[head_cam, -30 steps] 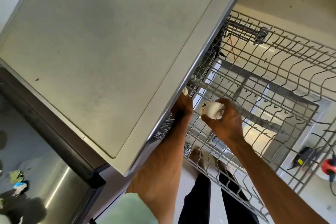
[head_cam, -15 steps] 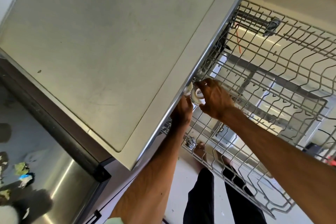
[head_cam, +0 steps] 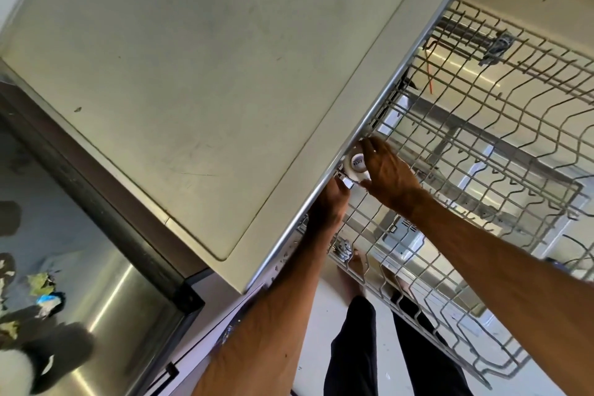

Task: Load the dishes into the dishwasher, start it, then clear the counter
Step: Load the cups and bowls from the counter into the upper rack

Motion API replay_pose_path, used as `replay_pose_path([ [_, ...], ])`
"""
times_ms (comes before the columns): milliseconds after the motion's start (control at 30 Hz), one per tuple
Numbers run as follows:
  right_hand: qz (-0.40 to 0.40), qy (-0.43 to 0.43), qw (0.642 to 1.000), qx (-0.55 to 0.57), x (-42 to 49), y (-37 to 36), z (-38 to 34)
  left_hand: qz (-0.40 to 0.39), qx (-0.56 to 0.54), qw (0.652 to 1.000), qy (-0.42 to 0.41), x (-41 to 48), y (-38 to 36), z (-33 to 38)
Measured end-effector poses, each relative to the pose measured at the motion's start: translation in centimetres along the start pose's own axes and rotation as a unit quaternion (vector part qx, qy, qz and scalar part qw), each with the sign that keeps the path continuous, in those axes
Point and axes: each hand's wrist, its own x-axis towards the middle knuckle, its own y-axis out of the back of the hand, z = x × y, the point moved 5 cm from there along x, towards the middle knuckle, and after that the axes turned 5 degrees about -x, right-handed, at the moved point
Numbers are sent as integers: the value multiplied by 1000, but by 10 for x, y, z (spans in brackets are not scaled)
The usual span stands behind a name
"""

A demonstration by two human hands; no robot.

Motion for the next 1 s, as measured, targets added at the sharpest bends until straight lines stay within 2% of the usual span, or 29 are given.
replay_pose_path([
  [167,40,-10,997,60,-6,0,6,3,34,999,21,-3,-7,-13],
  [300,73,-14,995,64,-16,4,3,73,23,996,39,-8,-2,-14],
  [367,98,-35,992,73,-23,7,-1,110,6,994,1,-10,-4,-16],
  [567,224,-87,959,152,-70,34,-27,74,27,996,-39,-38,-3,-13],
  [733,259,-158,913,275,-116,72,-65,32,1,997,-76,-95,19,-1],
  [833,276,-118,903,307,-134,107,-99,20,-10,996,-88,-134,43,9],
  [1000,301,-52,894,326,-143,163,-156,60,-39,996,-56,-193,108,27],
])
